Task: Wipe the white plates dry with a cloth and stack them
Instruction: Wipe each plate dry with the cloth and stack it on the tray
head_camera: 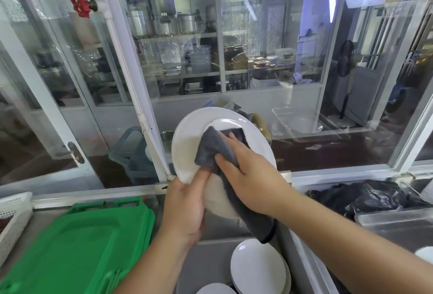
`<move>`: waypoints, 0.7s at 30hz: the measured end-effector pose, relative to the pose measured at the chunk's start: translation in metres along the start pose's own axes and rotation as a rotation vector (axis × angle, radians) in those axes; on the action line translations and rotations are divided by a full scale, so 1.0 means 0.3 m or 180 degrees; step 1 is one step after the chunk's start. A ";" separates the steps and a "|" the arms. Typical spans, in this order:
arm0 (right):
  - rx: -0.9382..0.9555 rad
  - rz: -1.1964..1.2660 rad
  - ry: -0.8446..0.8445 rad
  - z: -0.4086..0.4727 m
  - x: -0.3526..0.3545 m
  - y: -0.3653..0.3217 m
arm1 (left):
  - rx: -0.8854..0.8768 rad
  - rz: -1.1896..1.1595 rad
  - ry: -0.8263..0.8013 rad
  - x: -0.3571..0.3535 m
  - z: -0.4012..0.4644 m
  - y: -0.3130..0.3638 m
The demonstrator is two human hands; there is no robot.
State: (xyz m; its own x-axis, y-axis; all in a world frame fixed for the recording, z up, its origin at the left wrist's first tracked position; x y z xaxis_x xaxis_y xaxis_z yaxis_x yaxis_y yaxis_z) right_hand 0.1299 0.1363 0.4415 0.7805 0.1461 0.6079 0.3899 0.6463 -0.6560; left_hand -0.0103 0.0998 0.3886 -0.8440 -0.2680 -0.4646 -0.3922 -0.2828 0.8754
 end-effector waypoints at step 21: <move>-0.1681 0.0656 0.0422 0.198 0.238 0.174 | 0.0002 -0.0153 0.0025 0.036 -0.037 0.024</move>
State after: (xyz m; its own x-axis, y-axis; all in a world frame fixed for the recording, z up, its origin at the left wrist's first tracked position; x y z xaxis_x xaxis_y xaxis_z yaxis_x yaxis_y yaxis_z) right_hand 0.1771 0.2250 0.4772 0.9074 0.1122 0.4051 0.3878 0.1481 -0.9097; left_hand -0.0182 0.0847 0.3884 -0.8213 -0.2615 -0.5071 -0.4323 -0.2948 0.8522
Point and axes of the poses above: each hand's wrist, its own z-axis towards the middle knuckle, its own x-axis out of the back of the hand, y = z × x, the point moved 3 cm from there along z, towards the middle knuckle, and after that the axes turned 2 degrees about -z, right-handed, at the moved point
